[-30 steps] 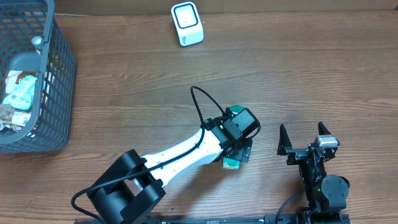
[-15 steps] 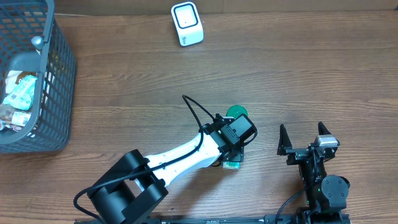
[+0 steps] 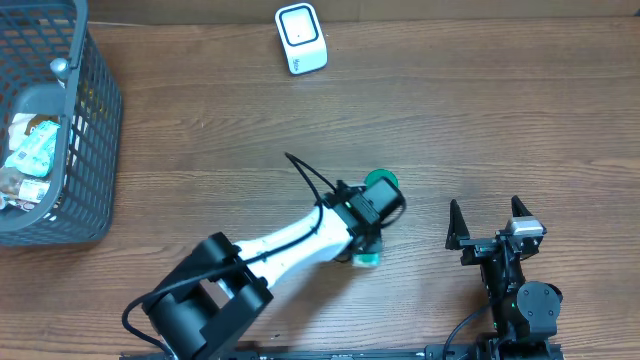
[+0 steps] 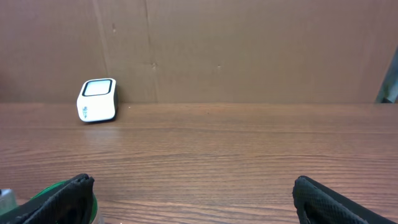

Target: Scan the item barcode

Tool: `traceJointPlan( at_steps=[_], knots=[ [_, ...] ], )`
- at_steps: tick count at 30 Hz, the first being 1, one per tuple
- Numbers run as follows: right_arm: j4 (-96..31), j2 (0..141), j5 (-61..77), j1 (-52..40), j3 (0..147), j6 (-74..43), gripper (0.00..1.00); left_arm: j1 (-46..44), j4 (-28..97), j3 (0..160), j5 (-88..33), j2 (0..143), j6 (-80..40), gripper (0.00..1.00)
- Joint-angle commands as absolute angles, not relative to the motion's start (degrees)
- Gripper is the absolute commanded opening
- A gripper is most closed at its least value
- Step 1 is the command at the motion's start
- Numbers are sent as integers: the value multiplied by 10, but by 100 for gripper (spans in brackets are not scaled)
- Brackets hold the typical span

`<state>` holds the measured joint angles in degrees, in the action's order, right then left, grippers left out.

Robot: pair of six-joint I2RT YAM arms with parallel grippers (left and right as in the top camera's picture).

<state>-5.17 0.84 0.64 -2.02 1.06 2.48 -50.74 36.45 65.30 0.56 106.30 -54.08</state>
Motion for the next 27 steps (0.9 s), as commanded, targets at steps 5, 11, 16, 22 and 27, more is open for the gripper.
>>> traceJointPlan(
  at_steps=[5, 11, 16, 22, 27],
  knots=[
    [-48, 2, 7, -23, 4, 20, 100, -400, 378, 650, 23, 1072, -469, 40],
    [-48, 2, 7, -23, 4, 20, 100, -308, 374, 650, 98, 1072, -354, 43],
    [-48, 2, 7, -23, 4, 20, 100, -252, 348, 661, 111, 1072, -284, 47],
    [-48, 2, 7, -23, 4, 20, 100, -217, 398, 748, 110, 1067, -227, 54],
    [-48, 2, 7, -23, 4, 20, 100, -222, 457, 827, 44, 1067, -227, 52]
  ],
)
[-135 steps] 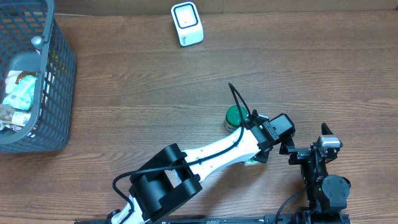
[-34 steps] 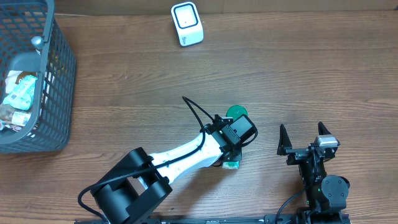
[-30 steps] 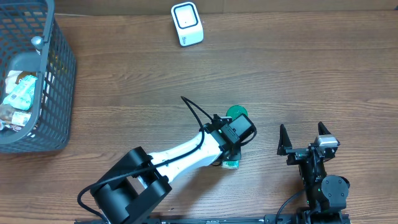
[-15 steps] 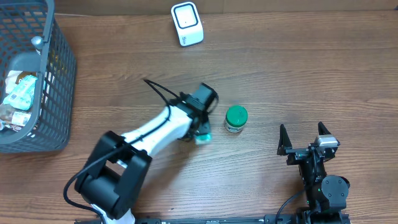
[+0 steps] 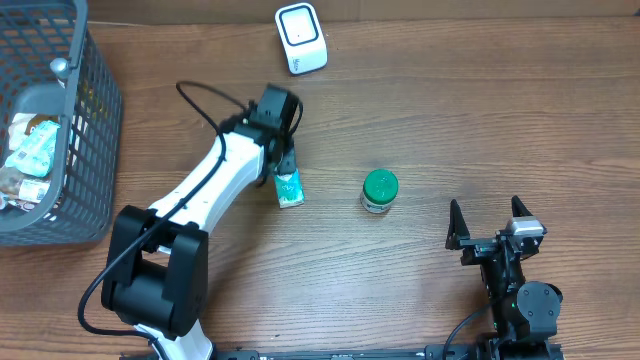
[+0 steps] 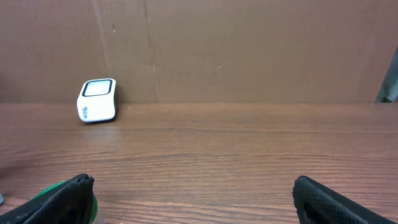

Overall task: Scan the item barcode
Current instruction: 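Lift the Kleenex pack and carry it left of the green-capped bottle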

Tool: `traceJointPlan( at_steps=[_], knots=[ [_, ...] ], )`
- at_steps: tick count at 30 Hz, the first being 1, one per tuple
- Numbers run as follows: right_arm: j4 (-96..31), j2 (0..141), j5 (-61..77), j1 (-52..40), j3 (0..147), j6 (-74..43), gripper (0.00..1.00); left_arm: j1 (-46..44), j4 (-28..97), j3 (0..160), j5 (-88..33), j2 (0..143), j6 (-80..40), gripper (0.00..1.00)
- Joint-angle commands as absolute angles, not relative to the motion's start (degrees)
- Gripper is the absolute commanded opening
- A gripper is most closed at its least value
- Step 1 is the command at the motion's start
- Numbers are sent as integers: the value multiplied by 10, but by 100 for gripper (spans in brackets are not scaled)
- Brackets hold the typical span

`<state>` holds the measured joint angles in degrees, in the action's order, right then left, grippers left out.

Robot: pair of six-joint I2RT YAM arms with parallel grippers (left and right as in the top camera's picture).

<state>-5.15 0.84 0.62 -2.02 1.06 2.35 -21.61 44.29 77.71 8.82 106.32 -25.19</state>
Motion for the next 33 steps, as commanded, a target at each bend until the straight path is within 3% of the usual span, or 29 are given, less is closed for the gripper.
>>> traceJointPlan(
  at_steps=[1, 12, 20, 33],
  knots=[
    [-48, 2, 7, -23, 4, 20, 100, -225, 459, 831, 21, 1067, -231, 49],
    [-48, 2, 7, -23, 4, 20, 100, -304, 447, 770, 83, 1080, -375, 40],
    [-48, 2, 7, -23, 4, 20, 100, -338, 430, 745, 195, 1086, -414, 26],
    [-48, 2, 7, -23, 4, 20, 100, -340, 402, 736, 193, 1127, -427, 32]
  ],
)
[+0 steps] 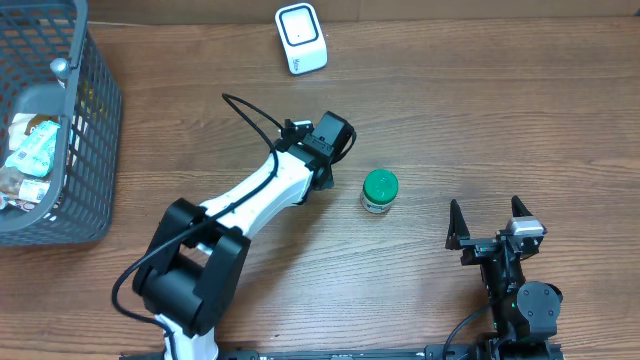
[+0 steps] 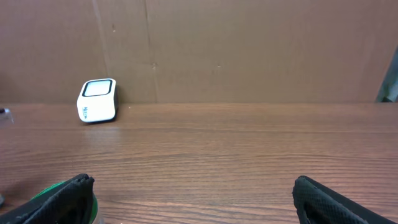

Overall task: Scan the item barcode
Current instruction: 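Lift the Kleenex pack and carry it left of the green-capped bottle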

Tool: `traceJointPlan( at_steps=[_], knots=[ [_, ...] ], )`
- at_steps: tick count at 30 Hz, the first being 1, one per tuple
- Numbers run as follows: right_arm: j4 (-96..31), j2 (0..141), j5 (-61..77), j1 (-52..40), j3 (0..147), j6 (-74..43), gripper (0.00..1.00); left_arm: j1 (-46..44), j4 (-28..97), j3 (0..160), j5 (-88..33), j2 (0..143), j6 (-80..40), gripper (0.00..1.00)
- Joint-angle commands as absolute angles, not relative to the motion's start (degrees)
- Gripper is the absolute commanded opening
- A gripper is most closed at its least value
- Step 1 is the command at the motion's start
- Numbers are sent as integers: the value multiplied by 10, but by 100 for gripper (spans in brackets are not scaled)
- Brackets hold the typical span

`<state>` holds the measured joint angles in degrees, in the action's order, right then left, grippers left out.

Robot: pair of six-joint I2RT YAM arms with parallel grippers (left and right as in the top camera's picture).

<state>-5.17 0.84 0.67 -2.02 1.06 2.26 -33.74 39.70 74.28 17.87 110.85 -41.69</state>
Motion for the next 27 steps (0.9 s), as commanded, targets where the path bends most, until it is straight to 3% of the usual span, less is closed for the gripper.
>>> traceJointPlan(
  at_steps=[1, 27],
  knots=[
    [-48, 2, 7, -23, 4, 20, 100, -340, 405, 736, 193, 1129, -427, 33],
    [-48, 2, 7, -23, 4, 20, 100, -338, 419, 736, 175, 1162, -427, 42]
  ],
)
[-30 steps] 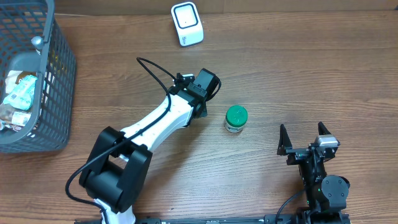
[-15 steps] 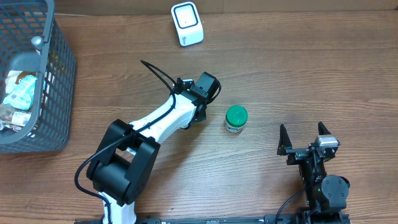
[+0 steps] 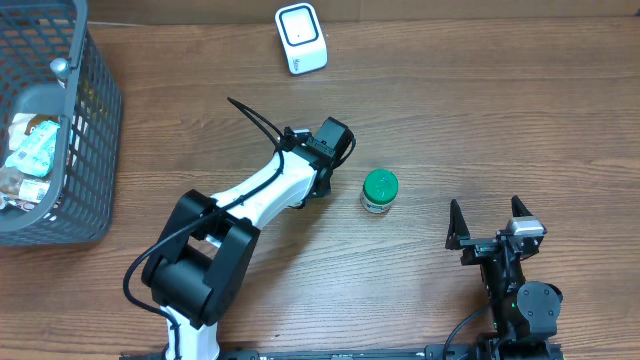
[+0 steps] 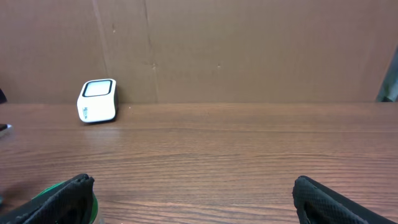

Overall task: Scan the item barcode
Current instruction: 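Lift the Kleenex pack and carry it left of the green-capped bottle, then lower the Kleenex pack upright beside the green-capped bottle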

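Observation:
The white barcode scanner (image 3: 300, 38) stands at the table's far edge, its window facing up; the right wrist view shows the scanner (image 4: 97, 99) at far left. My left gripper (image 3: 331, 141) is stretched out over the table's middle, below the scanner and just up-left of a green-lidded jar (image 3: 379, 190). Its fingers are hidden under the wrist. No item shows in or under it. My right gripper (image 3: 485, 215) rests open and empty at the near right, with the jar's green lid (image 4: 42, 194) peeking past its left finger.
A dark wire basket (image 3: 95, 130) with several packets stands at the far left. The left arm's white link (image 3: 262, 190) and black cable lie diagonally across the centre. A brown cardboard wall (image 4: 249, 50) closes the far side.
The left wrist has stayed at almost the same spot beside the jar, and the arm's lower links have shifted slightly right. The right gripper has not moved.
The left gripper was first low beside the green-lidded jar, over a small teal carton. It then hung further left, below the scanner, with the carton under its fingers. After that it stood up-left of the jar with no carton in sight, as now.

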Tool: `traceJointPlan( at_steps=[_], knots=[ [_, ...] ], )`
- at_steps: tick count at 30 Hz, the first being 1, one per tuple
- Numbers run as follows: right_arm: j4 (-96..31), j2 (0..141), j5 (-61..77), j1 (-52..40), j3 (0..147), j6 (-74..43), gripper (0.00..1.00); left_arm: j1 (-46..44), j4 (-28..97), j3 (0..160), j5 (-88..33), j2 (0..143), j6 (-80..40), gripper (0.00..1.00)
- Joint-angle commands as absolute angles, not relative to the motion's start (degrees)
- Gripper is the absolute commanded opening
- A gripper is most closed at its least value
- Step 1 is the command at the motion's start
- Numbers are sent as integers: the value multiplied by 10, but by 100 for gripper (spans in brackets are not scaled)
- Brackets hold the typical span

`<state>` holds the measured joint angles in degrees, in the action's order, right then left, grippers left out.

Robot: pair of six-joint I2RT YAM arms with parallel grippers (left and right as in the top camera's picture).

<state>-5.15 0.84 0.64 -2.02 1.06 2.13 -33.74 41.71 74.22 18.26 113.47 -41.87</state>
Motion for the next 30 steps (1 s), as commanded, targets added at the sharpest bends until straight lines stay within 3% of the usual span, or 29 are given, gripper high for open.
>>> traceJointPlan(
  at_steps=[1, 6, 7, 19, 25, 30],
  knots=[
    [-48, 2, 7, -23, 4, 20, 100, -338, 419, 736, 170, 1167, -427, 41],
    [-48, 2, 7, -23, 4, 20, 100, -337, 419, 736, 164, 1169, -426, 6],
    [-48, 2, 7, -23, 4, 20, 100, -337, 418, 736, 162, 1169, -425, 4],
    [-48, 2, 7, -23, 4, 20, 100, -318, 456, 830, 67, 1085, -368, 4],
    [-48, 2, 7, -23, 4, 20, 100, -291, 408, 833, -103, 1065, -284, 4],
    [-48, 2, 7, -23, 4, 20, 100, -249, 373, 821, -311, 1078, -210, 4]
  ],
)
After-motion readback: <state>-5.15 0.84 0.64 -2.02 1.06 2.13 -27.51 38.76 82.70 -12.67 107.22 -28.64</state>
